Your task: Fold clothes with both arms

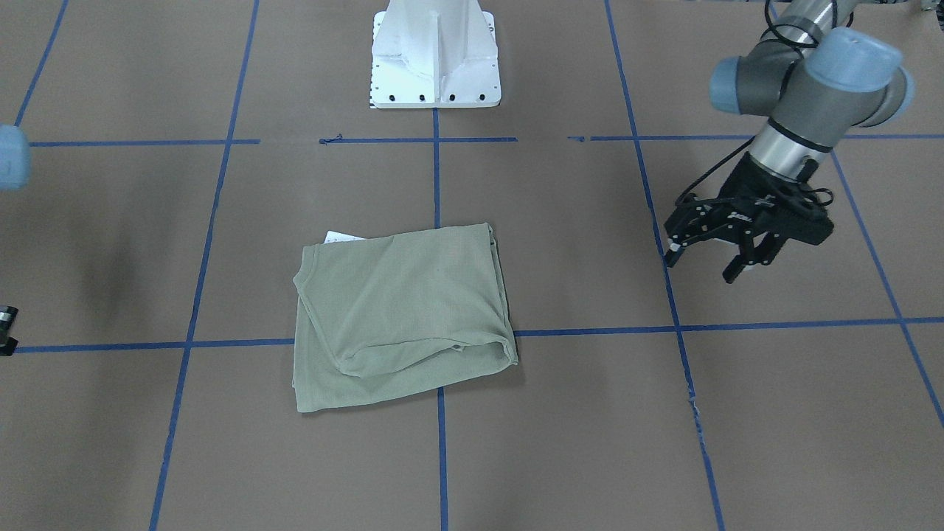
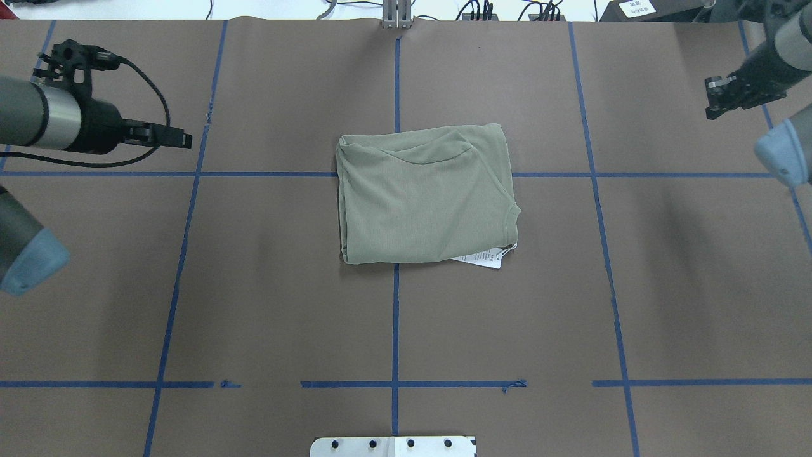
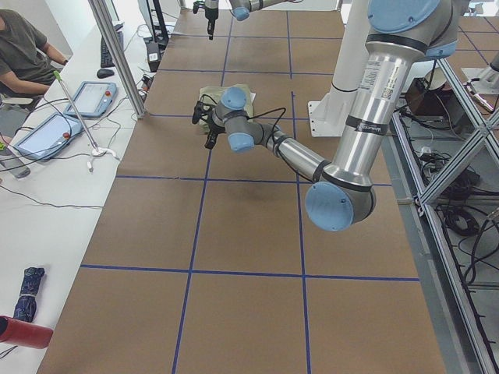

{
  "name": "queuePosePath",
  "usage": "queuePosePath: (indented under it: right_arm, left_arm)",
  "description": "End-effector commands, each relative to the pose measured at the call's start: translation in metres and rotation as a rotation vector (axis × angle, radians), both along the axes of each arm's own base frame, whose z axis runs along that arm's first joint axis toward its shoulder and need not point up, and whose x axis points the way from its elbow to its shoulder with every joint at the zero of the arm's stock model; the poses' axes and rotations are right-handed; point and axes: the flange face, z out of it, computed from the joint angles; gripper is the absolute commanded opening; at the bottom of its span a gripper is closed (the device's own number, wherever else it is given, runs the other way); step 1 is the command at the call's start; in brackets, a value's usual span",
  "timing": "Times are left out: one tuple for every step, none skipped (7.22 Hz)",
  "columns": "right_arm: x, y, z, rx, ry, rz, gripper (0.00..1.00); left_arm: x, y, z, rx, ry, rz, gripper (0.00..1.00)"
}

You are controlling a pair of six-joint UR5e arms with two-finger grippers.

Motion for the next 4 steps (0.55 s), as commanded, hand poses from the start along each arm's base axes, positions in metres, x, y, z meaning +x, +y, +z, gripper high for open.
queuePosePath:
  right_arm:
    - [0.061,0.064,0.062,-0.035,-0.017,-0.028,0.4]
    - [0.082,0.094,0.077,-0.024,-0.008,-0.04,0.62]
    - [0.096,0.115,0.083,-0.036,-0.004,-0.025,1.0]
    - [0.106,0.123,0.081,-0.049,0.001,-0.023,1.0]
  left_arm:
    - [-0.099,0.008,0.062,0.035,-0.155,0.1,1.0]
    - [-0.147,0.003,0.082,0.014,-0.203,0.135,1.0]
    - [-0.19,-0.003,0.098,0.007,-0.263,0.151,1.0]
    - [-0.232,-0.005,0.119,-0.018,-0.319,0.167,1.0]
